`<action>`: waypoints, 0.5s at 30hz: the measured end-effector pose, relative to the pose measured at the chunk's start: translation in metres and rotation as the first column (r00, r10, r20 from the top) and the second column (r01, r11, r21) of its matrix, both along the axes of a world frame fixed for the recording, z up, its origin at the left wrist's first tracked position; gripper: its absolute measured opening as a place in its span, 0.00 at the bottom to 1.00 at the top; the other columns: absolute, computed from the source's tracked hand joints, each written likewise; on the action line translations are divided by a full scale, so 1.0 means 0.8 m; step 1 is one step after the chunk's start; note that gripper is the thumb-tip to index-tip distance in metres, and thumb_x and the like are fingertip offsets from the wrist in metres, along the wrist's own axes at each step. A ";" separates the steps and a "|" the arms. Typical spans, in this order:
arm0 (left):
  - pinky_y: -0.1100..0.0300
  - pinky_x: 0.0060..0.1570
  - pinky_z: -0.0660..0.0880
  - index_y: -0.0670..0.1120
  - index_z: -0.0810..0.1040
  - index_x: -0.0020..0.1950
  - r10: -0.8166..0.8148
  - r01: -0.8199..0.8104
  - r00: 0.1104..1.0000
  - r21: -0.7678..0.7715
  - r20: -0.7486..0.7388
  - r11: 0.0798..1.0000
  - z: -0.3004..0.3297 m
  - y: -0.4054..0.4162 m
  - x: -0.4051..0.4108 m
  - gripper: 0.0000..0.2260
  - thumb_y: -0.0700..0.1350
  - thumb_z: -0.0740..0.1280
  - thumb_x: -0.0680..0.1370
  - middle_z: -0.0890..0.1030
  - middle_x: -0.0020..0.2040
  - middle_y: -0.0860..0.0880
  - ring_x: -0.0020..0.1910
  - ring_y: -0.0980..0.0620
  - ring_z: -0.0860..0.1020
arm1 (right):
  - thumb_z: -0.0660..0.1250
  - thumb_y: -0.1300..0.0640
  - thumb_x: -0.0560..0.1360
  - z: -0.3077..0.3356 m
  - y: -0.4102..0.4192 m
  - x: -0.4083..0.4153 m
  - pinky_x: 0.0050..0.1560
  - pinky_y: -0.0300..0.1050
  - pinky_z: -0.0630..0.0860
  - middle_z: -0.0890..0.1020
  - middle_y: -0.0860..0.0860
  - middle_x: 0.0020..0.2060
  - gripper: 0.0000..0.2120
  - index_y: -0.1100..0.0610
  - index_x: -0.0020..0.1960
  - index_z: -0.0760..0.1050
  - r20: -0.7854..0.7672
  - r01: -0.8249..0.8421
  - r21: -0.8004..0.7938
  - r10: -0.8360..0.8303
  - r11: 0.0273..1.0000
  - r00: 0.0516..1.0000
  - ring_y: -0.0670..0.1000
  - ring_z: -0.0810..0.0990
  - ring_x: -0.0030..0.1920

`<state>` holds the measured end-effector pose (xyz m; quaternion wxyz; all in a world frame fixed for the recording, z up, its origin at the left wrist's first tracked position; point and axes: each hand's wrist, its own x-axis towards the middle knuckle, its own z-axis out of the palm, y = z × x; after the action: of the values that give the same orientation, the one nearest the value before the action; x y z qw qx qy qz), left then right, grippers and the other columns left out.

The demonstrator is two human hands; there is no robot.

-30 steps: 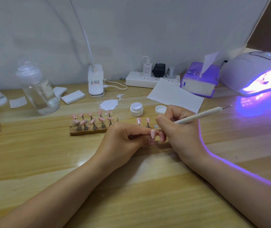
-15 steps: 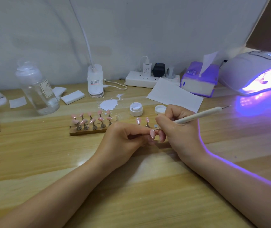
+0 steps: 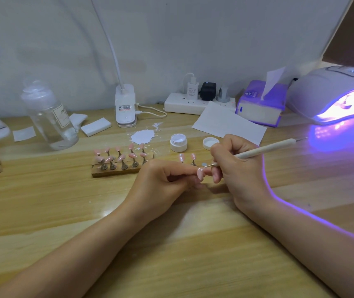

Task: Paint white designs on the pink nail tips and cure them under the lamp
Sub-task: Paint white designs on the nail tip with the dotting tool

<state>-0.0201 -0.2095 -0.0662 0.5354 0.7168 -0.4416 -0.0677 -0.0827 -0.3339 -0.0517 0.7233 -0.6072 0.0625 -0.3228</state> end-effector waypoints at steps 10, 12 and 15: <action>0.68 0.40 0.76 0.39 0.84 0.45 -0.003 0.000 0.995 -0.037 -0.095 0.999 -0.004 -0.001 0.001 0.06 0.32 0.69 0.72 0.85 0.39 0.51 0.39 0.59 0.83 | 0.59 0.76 0.71 0.000 -0.001 -0.003 0.20 0.33 0.68 0.62 0.46 0.17 0.21 0.57 0.27 0.59 0.023 0.016 -0.049 -0.015 0.999 1.000 0.43 0.69 0.15; 0.69 0.40 0.76 0.39 0.84 0.44 -0.007 0.003 0.994 -0.040 -0.107 0.999 -0.004 -0.001 0.002 0.06 0.31 0.68 0.72 0.84 0.37 0.54 0.38 0.59 0.83 | 0.59 0.76 0.71 0.000 -0.001 -0.004 0.20 0.31 0.67 0.62 0.45 0.16 0.21 0.57 0.26 0.59 0.024 0.011 -0.074 -0.009 0.997 1.000 0.43 0.70 0.15; 0.71 0.38 0.74 0.40 0.84 0.46 -0.016 0.011 0.993 -0.045 -0.113 0.999 -0.004 -0.002 0.001 0.08 0.31 0.68 0.72 0.84 0.35 0.56 0.37 0.61 0.82 | 0.60 0.76 0.69 -0.003 0.000 -0.005 0.21 0.31 0.66 0.64 0.45 0.15 0.20 0.58 0.26 0.60 0.010 0.008 -0.144 -0.007 0.989 1.000 0.43 0.71 0.16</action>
<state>-0.0193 -0.2109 -0.0691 0.5749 0.6967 -0.4167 -0.1023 -0.0868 -0.3339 -0.0538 0.6765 -0.6563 0.0378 -0.3320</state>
